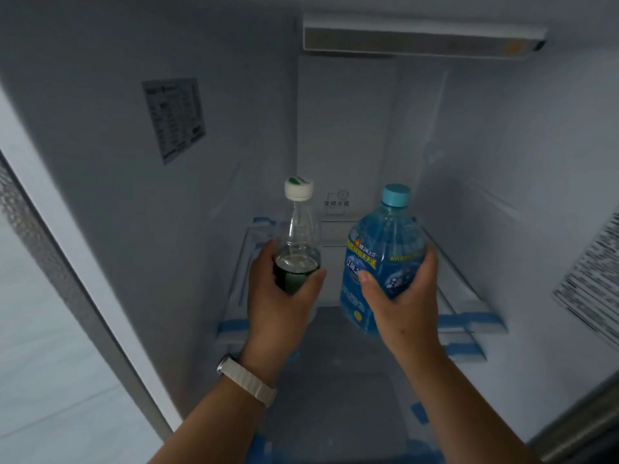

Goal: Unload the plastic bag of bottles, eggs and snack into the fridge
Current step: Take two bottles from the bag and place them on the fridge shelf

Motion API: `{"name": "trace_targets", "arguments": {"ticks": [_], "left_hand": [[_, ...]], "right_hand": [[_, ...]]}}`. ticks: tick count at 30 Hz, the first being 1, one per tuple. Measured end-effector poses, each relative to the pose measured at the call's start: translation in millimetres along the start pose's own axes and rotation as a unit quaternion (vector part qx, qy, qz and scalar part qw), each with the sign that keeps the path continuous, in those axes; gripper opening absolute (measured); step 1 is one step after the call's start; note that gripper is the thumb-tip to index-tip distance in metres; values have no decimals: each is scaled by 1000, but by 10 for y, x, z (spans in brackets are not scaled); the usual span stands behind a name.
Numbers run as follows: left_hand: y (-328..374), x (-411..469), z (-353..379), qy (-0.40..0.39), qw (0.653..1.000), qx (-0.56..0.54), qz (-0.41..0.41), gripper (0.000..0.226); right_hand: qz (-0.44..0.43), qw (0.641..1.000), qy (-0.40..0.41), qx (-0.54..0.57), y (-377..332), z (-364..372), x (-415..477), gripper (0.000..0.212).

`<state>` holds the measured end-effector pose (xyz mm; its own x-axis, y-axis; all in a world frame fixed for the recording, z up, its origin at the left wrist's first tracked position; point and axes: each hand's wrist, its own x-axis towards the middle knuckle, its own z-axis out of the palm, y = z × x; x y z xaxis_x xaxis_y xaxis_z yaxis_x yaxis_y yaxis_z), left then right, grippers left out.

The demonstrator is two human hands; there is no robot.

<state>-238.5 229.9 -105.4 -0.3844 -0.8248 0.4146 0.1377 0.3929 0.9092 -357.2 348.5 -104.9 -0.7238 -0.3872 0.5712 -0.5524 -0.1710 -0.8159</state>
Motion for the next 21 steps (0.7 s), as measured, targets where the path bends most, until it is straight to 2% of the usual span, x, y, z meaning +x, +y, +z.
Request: {"name": "trace_targets", "arguments": {"ticks": [6, 11, 19, 21], "left_hand": [[-179, -180, -45, -15, 999, 39, -4, 56], [-248, -28, 2, -39, 996, 75, 1, 45], [-435, 550, 356, -44, 996, 68, -32, 42], [-515, 707, 440, -35, 996, 73, -31, 41]], "right_hand": [[57, 995, -51, -70, 223, -122, -282, 63], [75, 991, -53, -92, 283, -30, -108, 68], [94, 990, -61, -84, 571, 295, 398, 70], [90, 990, -64, -86, 604, 347, 532, 63]]}}
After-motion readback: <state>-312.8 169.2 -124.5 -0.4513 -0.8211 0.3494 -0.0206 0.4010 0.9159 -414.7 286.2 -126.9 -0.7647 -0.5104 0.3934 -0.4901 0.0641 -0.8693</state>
